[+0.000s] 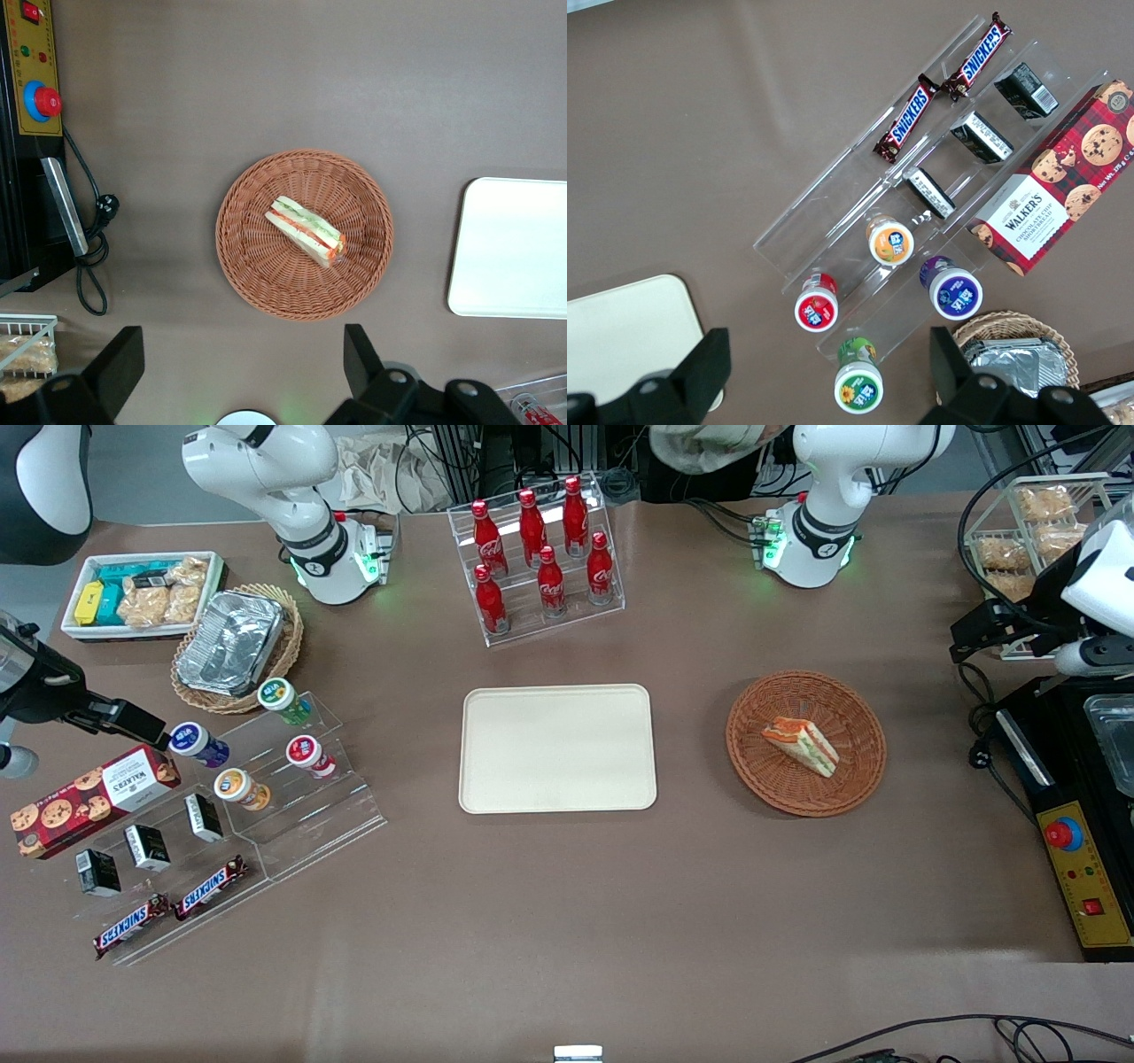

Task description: Place sandwich from basket to tray

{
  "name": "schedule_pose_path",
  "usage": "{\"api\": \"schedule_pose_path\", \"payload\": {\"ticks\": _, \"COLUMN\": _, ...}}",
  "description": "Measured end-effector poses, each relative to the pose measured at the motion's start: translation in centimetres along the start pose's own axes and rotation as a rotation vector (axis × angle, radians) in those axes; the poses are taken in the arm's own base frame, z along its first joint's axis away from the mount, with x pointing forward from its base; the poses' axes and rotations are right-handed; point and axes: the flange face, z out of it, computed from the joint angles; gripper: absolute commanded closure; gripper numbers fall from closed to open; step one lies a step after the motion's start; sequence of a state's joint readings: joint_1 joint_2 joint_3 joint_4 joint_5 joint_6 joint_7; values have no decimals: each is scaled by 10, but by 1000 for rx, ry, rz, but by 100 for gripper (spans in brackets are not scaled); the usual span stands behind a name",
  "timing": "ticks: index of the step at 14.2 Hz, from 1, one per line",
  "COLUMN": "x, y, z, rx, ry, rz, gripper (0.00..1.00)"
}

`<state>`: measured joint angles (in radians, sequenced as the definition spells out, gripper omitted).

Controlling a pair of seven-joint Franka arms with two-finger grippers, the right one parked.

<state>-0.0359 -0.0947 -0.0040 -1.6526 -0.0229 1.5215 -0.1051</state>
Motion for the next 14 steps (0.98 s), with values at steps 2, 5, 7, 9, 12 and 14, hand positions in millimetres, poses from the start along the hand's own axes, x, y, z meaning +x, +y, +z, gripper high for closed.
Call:
{"api": "schedule_pose_path", "payload": {"ticks": 2, "x": 0, "y": 0, "z": 0, "rx": 0, "ry": 0, "rz": 0, "gripper": 0}}
{"api": "schedule_pose_path", "payload": {"ticks": 5, "x": 0, "y": 0, "z": 1, "rx": 2, "ry": -2, "rz": 0, "gripper": 0}}
{"api": "schedule_pose_path", "payload": {"ticks": 7, "x": 1, "y": -3, "z": 14, "rx": 6, "ry": -30, "rz": -5, "gripper": 0}}
{"api": "schedule_pose_path", "payload": {"ticks": 9, "x": 0, "y": -8, "z": 38, "rx": 10, "ry": -80, "rz": -15, "gripper": 0}}
{"api": "schedule_pose_path", "payload": {"ticks": 12, "x": -8, "y": -11, "z": 78, "rx": 8, "ry": -53, "rz": -43, "gripper": 0}}
{"api": "schedule_pose_path", "payload": {"ticks": 14, "x": -26, "y": -11, "z": 117, "rx": 1, "ry": 18, "rz": -133, "gripper": 0}}
